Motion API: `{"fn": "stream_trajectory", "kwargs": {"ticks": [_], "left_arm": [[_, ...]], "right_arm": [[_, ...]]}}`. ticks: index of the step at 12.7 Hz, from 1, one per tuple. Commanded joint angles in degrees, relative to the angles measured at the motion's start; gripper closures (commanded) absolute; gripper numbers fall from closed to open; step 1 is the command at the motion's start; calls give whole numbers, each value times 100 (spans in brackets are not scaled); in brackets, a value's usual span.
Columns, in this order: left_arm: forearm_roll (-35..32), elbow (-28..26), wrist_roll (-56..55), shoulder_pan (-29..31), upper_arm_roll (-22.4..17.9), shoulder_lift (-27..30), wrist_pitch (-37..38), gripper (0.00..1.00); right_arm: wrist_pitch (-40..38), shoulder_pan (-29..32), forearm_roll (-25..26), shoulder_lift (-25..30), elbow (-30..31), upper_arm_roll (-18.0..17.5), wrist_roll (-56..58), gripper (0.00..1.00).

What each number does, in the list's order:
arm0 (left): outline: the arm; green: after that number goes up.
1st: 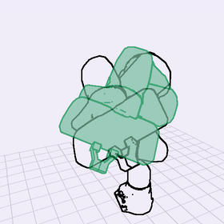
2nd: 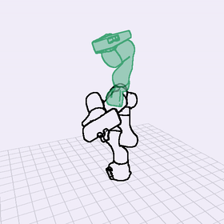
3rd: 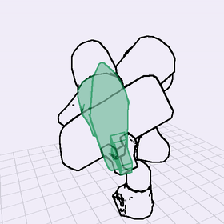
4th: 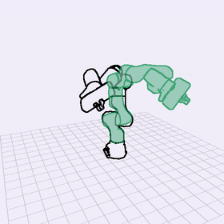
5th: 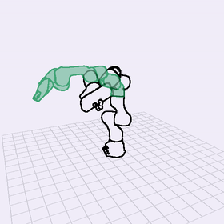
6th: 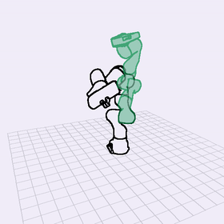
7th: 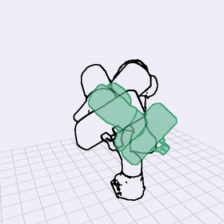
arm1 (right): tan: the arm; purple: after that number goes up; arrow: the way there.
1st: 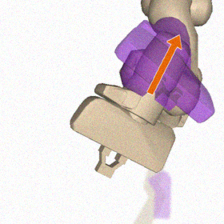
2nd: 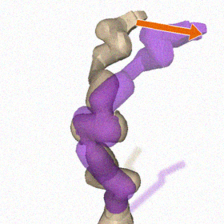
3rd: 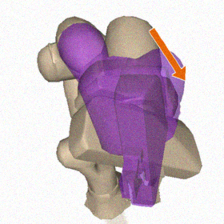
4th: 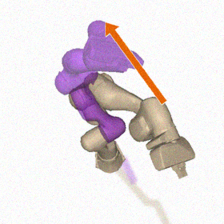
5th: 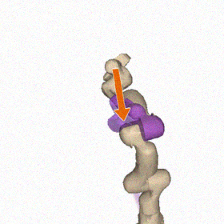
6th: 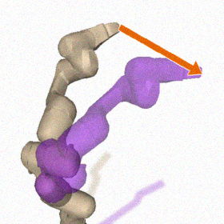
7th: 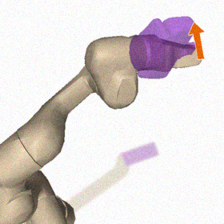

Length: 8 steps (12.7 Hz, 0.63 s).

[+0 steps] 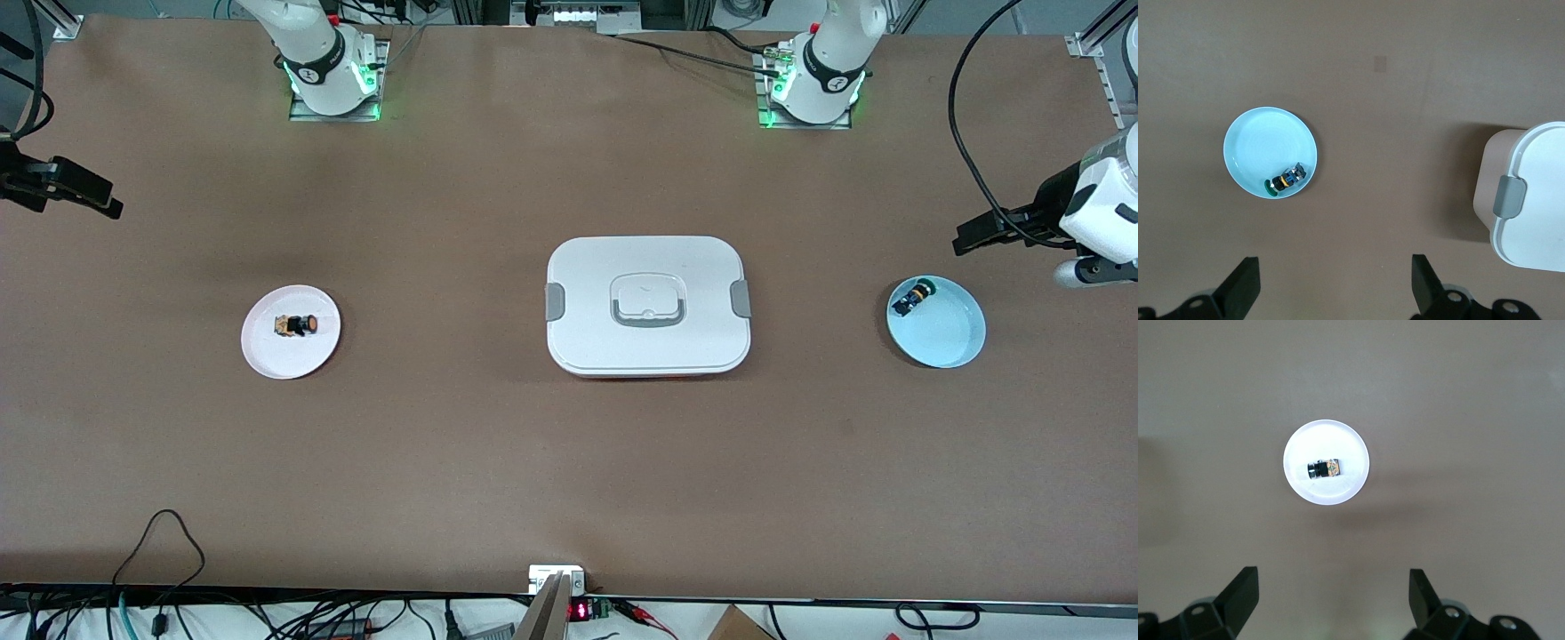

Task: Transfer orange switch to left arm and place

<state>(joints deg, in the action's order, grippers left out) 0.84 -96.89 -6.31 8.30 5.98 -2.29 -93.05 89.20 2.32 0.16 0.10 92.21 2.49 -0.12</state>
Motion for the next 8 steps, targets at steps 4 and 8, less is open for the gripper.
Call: {"fn": "stream_trajectory", "kwargs": {"ticks": [4,8], "left_arm": [[276,109,16,5,-18,-53,50,0],[276,109,16,5,-18,-53,42,0]], "right_arm": [[-123,6,-7,35,-54,-20,47,0],[-70,-64,-24,-106,-62,-20,47,0]]}}
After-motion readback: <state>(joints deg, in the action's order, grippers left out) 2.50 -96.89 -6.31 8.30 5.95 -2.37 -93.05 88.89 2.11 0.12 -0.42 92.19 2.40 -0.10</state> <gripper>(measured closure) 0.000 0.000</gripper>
